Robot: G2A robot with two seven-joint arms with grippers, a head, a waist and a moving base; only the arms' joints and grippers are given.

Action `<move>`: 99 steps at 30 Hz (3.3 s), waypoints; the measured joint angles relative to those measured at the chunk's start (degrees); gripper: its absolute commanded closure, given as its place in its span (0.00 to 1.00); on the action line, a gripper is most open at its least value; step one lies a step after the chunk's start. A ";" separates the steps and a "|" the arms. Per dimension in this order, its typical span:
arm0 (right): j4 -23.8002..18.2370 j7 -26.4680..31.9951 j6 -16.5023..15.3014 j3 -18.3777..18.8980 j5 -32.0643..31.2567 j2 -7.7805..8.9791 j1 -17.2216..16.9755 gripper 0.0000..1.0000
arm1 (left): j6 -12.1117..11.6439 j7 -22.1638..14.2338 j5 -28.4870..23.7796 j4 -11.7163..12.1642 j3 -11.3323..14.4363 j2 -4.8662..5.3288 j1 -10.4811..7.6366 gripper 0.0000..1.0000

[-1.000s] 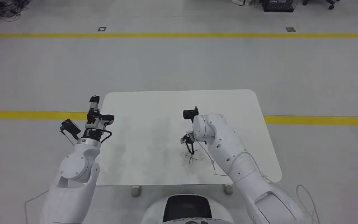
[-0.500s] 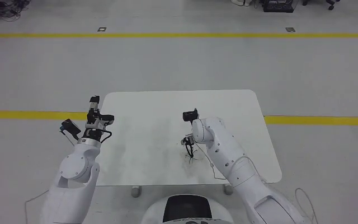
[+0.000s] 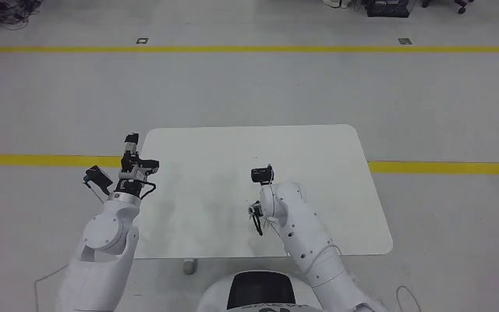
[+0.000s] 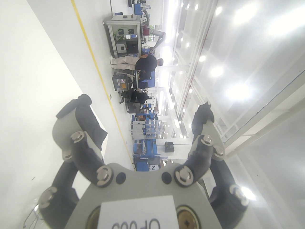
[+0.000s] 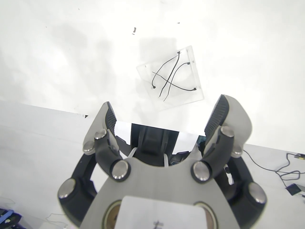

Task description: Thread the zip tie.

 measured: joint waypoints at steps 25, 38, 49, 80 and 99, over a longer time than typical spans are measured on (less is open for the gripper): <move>1.17 -1.71 0.00 2.99 -0.01 -1.50 -0.64 0.00 | 0.00 0.00 0.00 0.00 0.00 0.00 0.00 0.00; 0.59 -3.88 -0.13 1.83 0.04 -0.93 -1.52 0.00 | 0.00 0.00 0.00 0.00 0.00 0.00 0.00 0.00; -1.78 -3.06 0.00 1.73 0.01 0.09 -2.82 0.53 | 0.00 0.00 0.00 0.00 0.00 0.00 0.00 0.00; 11.13 -5.64 0.00 6.12 0.01 -2.87 2.32 0.82 | 0.00 0.00 0.00 0.00 0.00 0.00 0.00 0.00; 17.56 -9.08 0.00 7.96 0.01 -3.80 4.58 0.85 | 0.00 0.00 0.00 0.00 0.00 0.00 0.00 0.00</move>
